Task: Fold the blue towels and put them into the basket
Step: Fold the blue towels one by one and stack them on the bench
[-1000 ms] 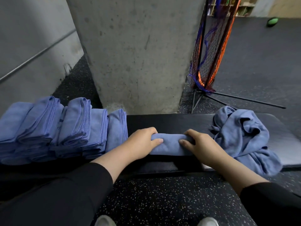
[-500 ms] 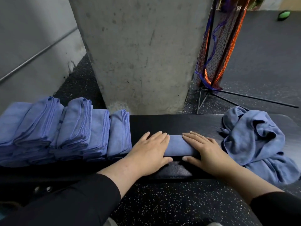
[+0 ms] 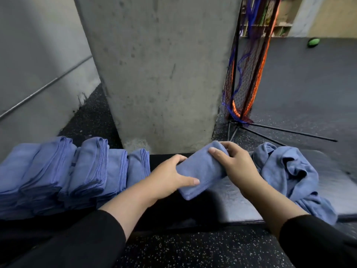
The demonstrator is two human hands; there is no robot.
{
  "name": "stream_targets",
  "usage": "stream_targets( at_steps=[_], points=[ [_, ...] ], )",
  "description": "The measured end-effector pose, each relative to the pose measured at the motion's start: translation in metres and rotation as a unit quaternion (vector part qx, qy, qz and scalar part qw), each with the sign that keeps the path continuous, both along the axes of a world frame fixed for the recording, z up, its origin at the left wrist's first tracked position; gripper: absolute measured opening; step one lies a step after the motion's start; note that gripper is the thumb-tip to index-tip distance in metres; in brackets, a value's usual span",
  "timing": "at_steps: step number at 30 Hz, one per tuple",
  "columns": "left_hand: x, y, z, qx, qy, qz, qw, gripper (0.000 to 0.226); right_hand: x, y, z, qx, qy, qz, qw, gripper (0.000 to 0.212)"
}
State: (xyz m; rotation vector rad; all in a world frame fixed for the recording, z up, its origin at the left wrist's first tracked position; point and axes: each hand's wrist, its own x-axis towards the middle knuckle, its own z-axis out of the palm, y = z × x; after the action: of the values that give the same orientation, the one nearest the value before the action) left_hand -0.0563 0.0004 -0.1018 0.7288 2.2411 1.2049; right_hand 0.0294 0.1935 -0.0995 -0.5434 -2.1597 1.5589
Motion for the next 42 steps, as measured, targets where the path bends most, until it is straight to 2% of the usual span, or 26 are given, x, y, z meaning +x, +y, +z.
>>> stream_targets(
  at_steps=[2,5,7,10,16,19,22,26,28,31,33,35,37,39,42],
  points=[
    [0.001,-0.006,0.012,0.039,-0.034,0.027,0.998,0.040,0.001,-0.010,0.012,-0.099,0.010,-0.001,0.995,0.026],
    [0.005,-0.018,0.026,0.090,-0.064,0.066,0.992,0.035,0.007,-0.029,0.024,-0.292,0.029,0.051,0.955,0.044],
    [0.009,-0.029,0.033,0.104,-0.073,0.084,0.988,0.034,0.011,-0.047,0.028,-0.352,0.027,0.089,0.931,0.047],
    [0.012,-0.049,0.041,0.110,-0.061,0.096,0.987,0.029,0.008,-0.073,0.036,-0.377,0.023,0.105,0.920,0.040],
    [0.007,-0.101,0.057,0.134,-0.043,0.128,0.982,0.029,-0.015,-0.117,0.061,-0.353,0.013,0.092,0.931,0.034],
    [0.004,-0.126,0.060,0.139,-0.049,0.154,0.977,0.037,-0.032,-0.143,0.077,-0.316,-0.006,0.107,0.943,0.036],
    [-0.001,-0.151,0.067,0.140,-0.014,0.170,0.975,0.048,-0.058,-0.166,0.095,-0.274,-0.025,0.118,0.954,0.036],
    [-0.020,-0.193,0.077,0.129,0.045,0.217,0.967,0.038,-0.102,-0.198,0.110,-0.245,-0.044,0.139,0.958,0.029],
    [-0.028,-0.214,0.080,0.080,0.079,0.238,0.965,0.049,-0.124,-0.217,0.110,-0.216,-0.049,0.154,0.963,0.027],
    [-0.040,-0.242,0.080,-0.029,0.187,0.307,0.933,0.035,-0.158,-0.243,0.107,-0.147,-0.048,0.169,0.973,0.024],
    [-0.048,-0.258,0.078,-0.060,0.237,0.346,0.906,0.025,-0.176,-0.256,0.104,-0.095,-0.060,0.176,0.978,0.022],
    [-0.057,-0.269,0.073,-0.091,0.263,0.354,0.893,0.022,-0.191,-0.264,0.100,-0.042,-0.083,0.183,0.979,0.021],
    [-0.064,-0.274,0.066,-0.104,0.253,0.338,0.901,0.025,-0.204,-0.269,0.093,0.003,-0.111,0.189,0.976,0.023],
    [-0.069,-0.274,0.060,-0.111,0.226,0.303,0.919,0.030,-0.213,-0.272,0.085,0.124,-0.150,0.191,0.962,0.026],
    [-0.075,-0.270,0.049,-0.175,0.226,0.235,0.929,0.044,-0.214,-0.276,0.077,0.393,-0.180,0.179,0.884,0.027]
  ],
)
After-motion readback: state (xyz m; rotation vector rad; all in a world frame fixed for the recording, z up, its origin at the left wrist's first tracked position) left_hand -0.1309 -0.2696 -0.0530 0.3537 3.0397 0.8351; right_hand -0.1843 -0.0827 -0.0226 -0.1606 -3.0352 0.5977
